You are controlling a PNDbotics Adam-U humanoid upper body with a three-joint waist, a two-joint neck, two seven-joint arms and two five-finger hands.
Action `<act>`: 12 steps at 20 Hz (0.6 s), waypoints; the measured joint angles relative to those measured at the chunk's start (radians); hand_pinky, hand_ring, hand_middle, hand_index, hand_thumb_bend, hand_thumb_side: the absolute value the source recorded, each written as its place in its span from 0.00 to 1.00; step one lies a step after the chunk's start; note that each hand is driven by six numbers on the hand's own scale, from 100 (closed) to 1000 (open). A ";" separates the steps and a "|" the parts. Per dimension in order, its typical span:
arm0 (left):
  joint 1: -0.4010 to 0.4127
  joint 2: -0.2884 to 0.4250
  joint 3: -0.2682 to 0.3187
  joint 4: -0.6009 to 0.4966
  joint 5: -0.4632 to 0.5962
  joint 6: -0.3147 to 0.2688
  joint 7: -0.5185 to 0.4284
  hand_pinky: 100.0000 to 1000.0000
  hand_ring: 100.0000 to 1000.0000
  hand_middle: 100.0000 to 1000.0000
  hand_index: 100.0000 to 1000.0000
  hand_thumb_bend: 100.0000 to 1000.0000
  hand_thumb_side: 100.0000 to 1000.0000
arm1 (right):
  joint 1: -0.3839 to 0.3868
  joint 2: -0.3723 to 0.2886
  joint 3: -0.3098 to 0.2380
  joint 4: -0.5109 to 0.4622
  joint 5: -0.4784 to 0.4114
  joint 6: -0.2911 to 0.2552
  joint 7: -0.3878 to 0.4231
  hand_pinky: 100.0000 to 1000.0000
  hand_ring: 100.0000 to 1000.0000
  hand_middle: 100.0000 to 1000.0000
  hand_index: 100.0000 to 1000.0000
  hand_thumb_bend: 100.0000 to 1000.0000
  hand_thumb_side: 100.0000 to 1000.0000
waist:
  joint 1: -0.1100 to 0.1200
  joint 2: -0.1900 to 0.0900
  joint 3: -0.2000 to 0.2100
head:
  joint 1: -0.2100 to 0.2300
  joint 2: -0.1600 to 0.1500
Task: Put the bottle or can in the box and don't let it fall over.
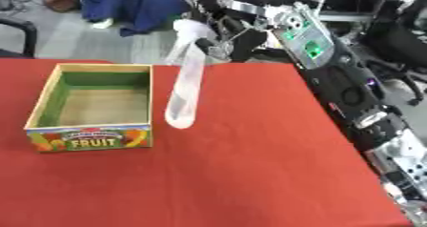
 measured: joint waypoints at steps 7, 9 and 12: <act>-0.027 0.000 -0.025 0.000 0.024 -0.005 -0.025 0.70 0.57 0.48 0.70 0.22 0.63 | -0.039 0.016 -0.010 0.000 -0.005 -0.026 -0.026 0.28 0.51 0.53 0.34 0.00 0.14 | -0.008 0.000 0.063 | -0.038 -0.013; -0.036 0.000 -0.032 0.000 0.030 -0.007 -0.032 0.70 0.57 0.48 0.70 0.22 0.63 | -0.041 0.015 -0.017 -0.002 -0.006 -0.042 -0.042 0.28 0.51 0.52 0.34 0.00 0.15 | -0.013 0.000 0.079 | -0.047 -0.016; -0.050 0.000 -0.040 0.001 0.036 -0.008 -0.041 0.70 0.57 0.48 0.70 0.22 0.63 | -0.040 0.012 -0.026 -0.012 -0.006 -0.072 -0.072 0.28 0.50 0.52 0.34 0.00 0.16 | -0.020 0.001 0.100 | -0.061 -0.016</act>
